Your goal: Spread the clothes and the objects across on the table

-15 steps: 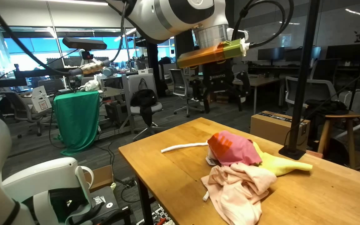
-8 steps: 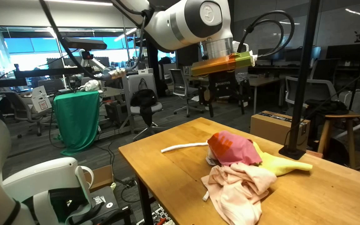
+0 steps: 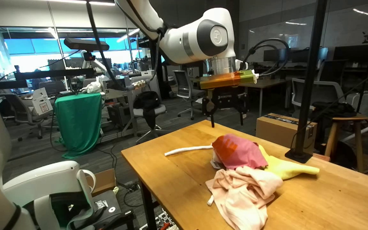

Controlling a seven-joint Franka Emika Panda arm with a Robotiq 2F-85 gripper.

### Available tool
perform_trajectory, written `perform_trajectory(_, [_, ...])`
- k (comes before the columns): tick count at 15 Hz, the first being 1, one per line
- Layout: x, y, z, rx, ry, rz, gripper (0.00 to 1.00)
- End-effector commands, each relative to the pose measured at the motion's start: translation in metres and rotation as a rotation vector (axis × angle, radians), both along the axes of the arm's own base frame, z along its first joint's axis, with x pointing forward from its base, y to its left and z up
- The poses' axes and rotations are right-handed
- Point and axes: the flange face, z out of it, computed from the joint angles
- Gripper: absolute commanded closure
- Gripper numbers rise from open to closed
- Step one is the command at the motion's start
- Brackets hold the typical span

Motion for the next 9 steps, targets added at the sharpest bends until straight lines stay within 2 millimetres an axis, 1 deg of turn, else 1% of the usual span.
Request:
perform_trajectory(1, [0.015,0.018,-0.014,0.027,0.027,0.040,0.00])
perform_trajectory(5, [0.015,0.038,-0.037,0.044,0.070,0.085,0.00])
perform_trajectory(9, [0.013,0.054,-0.051,0.055,0.107,0.129,0.00])
